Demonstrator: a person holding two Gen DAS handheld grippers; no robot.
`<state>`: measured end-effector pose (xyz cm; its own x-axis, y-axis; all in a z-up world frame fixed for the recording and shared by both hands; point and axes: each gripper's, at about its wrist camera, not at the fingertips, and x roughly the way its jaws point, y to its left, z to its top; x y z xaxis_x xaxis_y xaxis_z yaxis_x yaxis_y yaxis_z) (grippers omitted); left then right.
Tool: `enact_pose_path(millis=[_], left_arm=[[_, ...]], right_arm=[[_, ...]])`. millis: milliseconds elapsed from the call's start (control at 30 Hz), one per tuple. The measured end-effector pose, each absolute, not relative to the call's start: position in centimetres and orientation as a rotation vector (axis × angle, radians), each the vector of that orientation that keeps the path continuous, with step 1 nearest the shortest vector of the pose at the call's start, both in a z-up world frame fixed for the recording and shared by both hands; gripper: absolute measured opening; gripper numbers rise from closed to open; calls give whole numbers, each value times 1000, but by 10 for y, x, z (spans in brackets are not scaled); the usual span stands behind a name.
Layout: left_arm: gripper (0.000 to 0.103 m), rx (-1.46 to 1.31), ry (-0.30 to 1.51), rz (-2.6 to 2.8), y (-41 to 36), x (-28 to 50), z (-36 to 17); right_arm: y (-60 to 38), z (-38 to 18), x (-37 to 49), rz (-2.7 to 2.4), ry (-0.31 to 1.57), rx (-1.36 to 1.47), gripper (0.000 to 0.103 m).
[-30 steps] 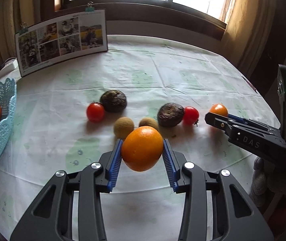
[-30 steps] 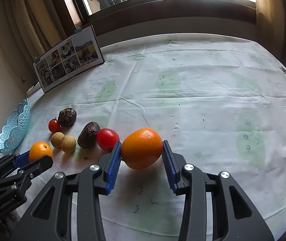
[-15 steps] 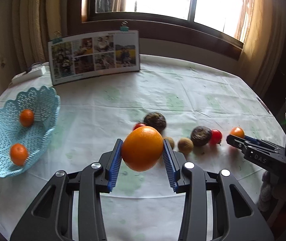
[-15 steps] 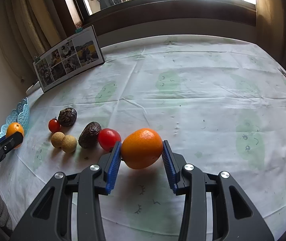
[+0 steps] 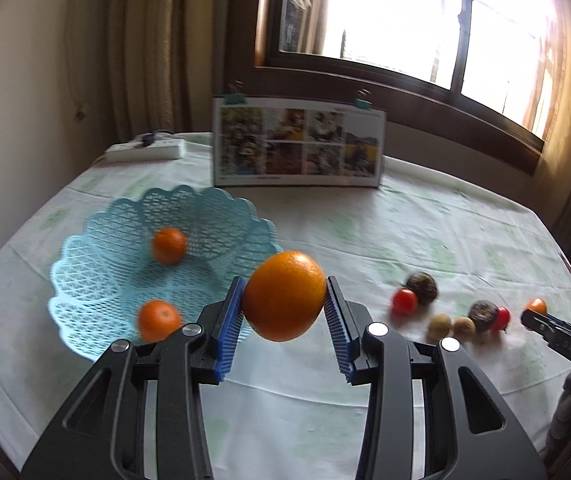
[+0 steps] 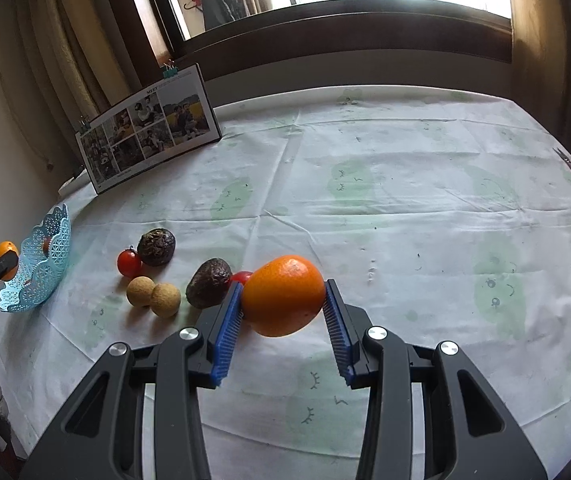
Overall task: Organize fruits
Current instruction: 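Carry the large orange into the basket and open the left tool while the right tool holds its orange, then lower the held orange into the basket and open the right tool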
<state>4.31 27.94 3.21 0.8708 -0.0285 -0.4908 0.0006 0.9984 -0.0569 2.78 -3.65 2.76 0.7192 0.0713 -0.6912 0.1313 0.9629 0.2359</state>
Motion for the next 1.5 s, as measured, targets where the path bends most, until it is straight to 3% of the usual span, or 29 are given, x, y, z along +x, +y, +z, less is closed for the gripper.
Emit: enact_pose_path(millis=[500, 567, 633, 800, 1067, 1500], left_arm=[[43, -138, 486, 179, 374, 41, 25], [58, -153, 481, 181, 380, 39, 25], [66, -165, 464, 194, 386, 34, 26], [67, -176, 459, 209, 397, 28, 25], [89, -158, 448, 235, 402, 19, 18], [94, -190, 469, 254, 415, 17, 8]], right_arm=[[47, 52, 49, 104, 760, 198, 41], [63, 55, 51, 134, 760, 183, 41], [78, 58, 54, 163, 759, 168, 41], [121, 68, 62, 253, 748, 123, 41], [189, 76, 78, 391, 737, 75, 41], [253, 64, 115, 500, 783, 48, 42]])
